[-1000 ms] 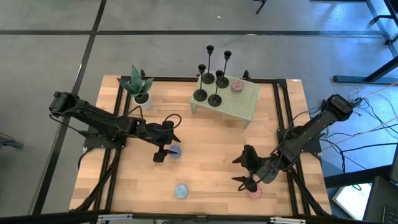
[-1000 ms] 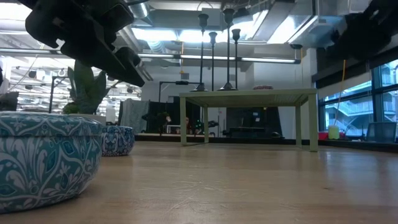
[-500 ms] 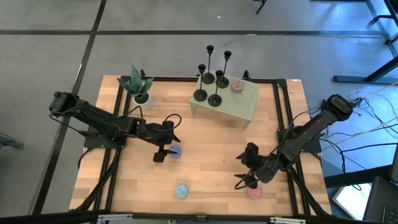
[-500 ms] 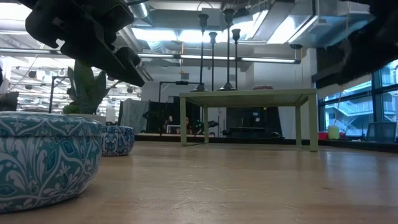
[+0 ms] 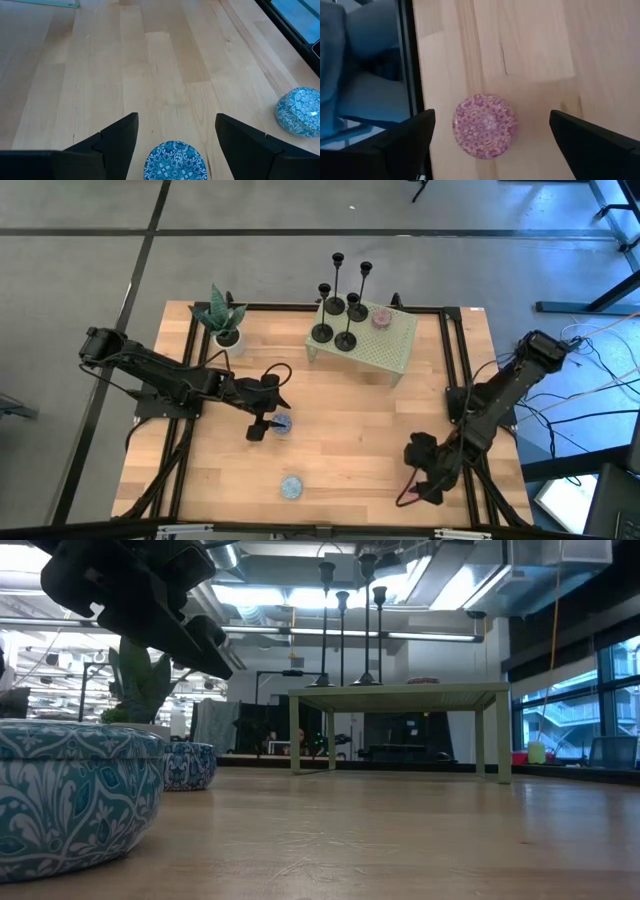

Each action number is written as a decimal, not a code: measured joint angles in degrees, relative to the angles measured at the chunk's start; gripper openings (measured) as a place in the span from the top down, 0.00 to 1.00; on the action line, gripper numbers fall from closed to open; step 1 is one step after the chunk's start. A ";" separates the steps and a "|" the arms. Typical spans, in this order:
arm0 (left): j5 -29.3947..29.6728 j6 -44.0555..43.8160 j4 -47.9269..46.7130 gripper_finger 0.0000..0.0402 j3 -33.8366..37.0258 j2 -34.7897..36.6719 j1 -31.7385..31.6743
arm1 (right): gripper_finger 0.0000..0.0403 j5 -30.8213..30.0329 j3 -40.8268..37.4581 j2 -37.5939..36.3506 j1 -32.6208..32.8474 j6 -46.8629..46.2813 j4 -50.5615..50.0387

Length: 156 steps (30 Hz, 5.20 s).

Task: Pick & Place candle stick holders
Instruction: Put the pink scented candle on the shelf, then put the blue scented candle on the shelf

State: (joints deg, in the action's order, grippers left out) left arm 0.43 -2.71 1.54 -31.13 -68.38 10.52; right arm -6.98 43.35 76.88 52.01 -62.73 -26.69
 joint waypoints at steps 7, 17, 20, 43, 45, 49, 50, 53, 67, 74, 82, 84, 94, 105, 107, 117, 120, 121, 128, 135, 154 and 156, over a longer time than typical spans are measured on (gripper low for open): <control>0.00 0.00 0.00 0.35 0.00 0.00 0.00 | 0.02 -4.33 0.04 1.69 4.63 -4.53 1.68; 0.00 -0.03 0.00 0.35 0.02 0.00 0.00 | 0.02 -5.42 3.22 11.29 7.58 -4.79 1.32; 0.00 0.01 0.14 0.35 0.01 0.02 0.00 | 0.02 -5.46 5.33 13.72 7.56 -4.77 -0.01; 0.00 -0.03 -0.01 0.35 0.02 0.02 -0.01 | 0.10 -9.95 6.55 19.08 7.46 -4.38 -2.32; 0.00 0.00 0.02 0.35 0.00 0.02 0.00 | 0.15 -9.93 6.54 19.08 7.08 -4.40 -2.32; 0.00 0.01 0.00 0.35 0.02 0.02 -0.01 | 0.27 -10.14 6.49 19.06 6.07 -4.40 -2.20; 0.00 -0.03 0.00 0.35 0.00 0.02 0.00 | 0.27 -10.19 6.49 19.06 5.73 -4.42 -2.03; 0.00 0.00 0.00 0.35 0.01 0.02 -0.01 | 0.27 -10.62 6.48 19.06 4.47 -4.65 -1.17; -0.02 -0.03 0.00 0.35 0.02 0.02 0.00 | 0.28 -17.05 6.36 19.08 -5.70 -1.32 3.30; -0.02 0.34 0.45 0.35 0.00 0.02 -0.16 | 0.27 -17.78 9.78 19.08 -9.29 0.25 -0.20; 0.00 0.47 0.60 0.35 0.00 0.02 -0.24 | 0.27 -25.41 25.00 18.99 -11.30 6.27 -21.99; 0.01 0.47 0.89 0.35 0.00 0.02 -0.24 | 0.26 -27.25 29.53 18.99 -11.83 6.24 -29.95; 0.00 0.42 0.88 0.35 0.00 0.02 -0.24 | 0.26 -34.47 44.67 18.43 -14.14 10.61 -63.43; 0.00 -1.17 1.66 0.35 0.00 0.02 -0.24 | 0.26 -31.81 44.41 9.12 -26.98 30.40 -61.80; 0.01 -1.65 1.64 0.35 0.00 0.02 -0.24 | 0.26 -30.05 44.39 7.09 -29.19 33.25 -61.80; 0.00 -2.66 1.64 0.35 0.01 0.02 -0.24 | 0.26 -24.71 31.33 -5.73 -38.42 47.75 -46.30; 0.00 -2.66 1.66 0.35 0.00 0.02 -0.24 | 0.26 -22.56 23.93 -9.59 -42.77 52.63 -37.72; 0.00 -2.64 1.67 0.35 0.00 0.02 -0.24 | 0.26 -22.08 21.76 -10.65 -44.31 54.12 -35.43; 0.02 -2.63 1.79 0.35 0.01 0.02 -0.24 | 0.26 -11.13 13.51 -13.33 -54.97 65.28 -22.52; 1.51 -3.51 1.90 0.35 0.00 0.02 -0.24 | 0.26 -4.73 10.11 -11.41 -63.88 73.55 -14.22; 1.54 -4.03 1.90 0.35 0.01 0.02 -0.23 | 0.16 -1.95 9.86 -10.69 -69.11 73.43 -9.31; 1.53 -4.03 1.90 0.35 0.02 0.02 -0.24 | 0.16 -1.96 9.86 -10.67 -69.11 73.41 -8.68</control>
State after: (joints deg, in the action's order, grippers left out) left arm 1.96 -6.74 3.44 -31.11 -68.36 10.28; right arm -8.94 53.21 66.22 -17.10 10.68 -35.37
